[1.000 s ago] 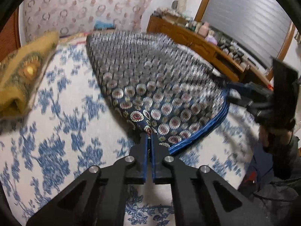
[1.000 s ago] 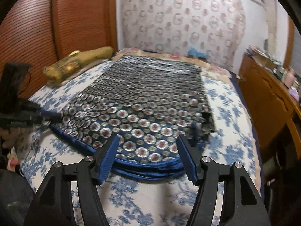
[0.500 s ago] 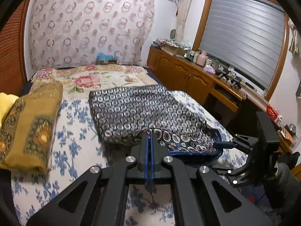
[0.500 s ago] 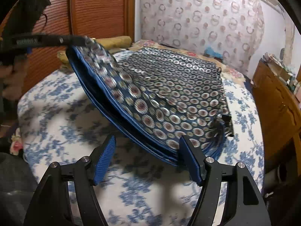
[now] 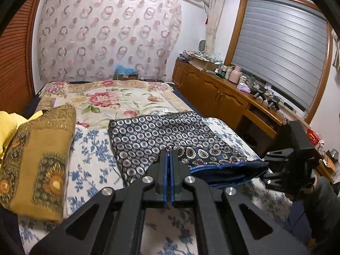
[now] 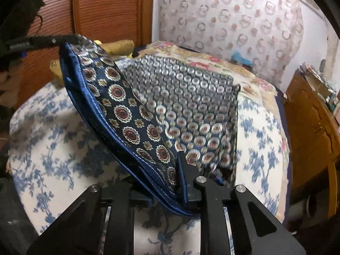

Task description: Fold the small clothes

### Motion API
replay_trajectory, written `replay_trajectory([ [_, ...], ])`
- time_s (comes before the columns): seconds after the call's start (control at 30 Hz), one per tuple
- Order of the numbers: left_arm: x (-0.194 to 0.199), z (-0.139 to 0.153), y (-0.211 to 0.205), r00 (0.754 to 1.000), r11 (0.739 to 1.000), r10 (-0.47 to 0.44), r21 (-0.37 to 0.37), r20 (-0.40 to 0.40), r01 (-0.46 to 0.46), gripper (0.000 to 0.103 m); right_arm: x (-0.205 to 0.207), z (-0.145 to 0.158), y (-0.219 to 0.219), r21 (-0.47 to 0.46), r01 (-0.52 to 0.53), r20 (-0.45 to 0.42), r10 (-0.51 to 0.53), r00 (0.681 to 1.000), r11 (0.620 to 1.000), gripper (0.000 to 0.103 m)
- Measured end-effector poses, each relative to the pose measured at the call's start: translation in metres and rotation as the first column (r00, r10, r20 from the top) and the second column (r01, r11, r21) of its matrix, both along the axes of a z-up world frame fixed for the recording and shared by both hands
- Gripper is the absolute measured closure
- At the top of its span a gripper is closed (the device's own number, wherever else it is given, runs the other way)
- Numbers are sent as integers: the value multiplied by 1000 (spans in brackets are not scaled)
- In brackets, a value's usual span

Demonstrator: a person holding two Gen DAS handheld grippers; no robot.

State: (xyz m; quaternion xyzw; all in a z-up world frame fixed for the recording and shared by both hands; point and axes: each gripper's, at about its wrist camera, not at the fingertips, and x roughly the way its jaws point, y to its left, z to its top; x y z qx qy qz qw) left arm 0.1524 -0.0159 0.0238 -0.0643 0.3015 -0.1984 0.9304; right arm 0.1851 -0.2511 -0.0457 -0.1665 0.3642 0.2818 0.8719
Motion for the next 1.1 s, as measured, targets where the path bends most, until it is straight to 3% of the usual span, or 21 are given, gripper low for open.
replay_trajectory([
  [0.23,42,1,8,999,999,42,20,-4,-42,103,48,36,5,5,13,71,-13,997,1000,97],
  [0.43,80,-7,20,995,995,95,43,-21,-94,103,97,51,22,-2,2,106,-2,994,1000,98],
  [0.7,123,-32,27,987,989,133,79,-86,-127,100,160,25,47,-51,-2,76,6,997,999,98],
  [0.77,127,-36,25,987,989,129,86,-95,-121,94,173,13,48,-59,-1,53,4,999,998,98],
  [0.83,129,-37,26,987,987,135,99,-86,-126,75,183,2,47,-63,1,30,1,1000,998,98],
  [1.03,130,-42,28,988,989,117,107,-98,-107,55,207,-17,43,-58,34,-12,-35,999,998,97],
  [1.07,133,-46,27,988,988,116,113,-106,-104,55,210,-18,42,-54,42,-14,-43,999,998,92],
  [1.1,133,-49,26,986,987,119,117,-114,-105,55,212,-18,42,-59,60,-8,-60,998,996,78],
])
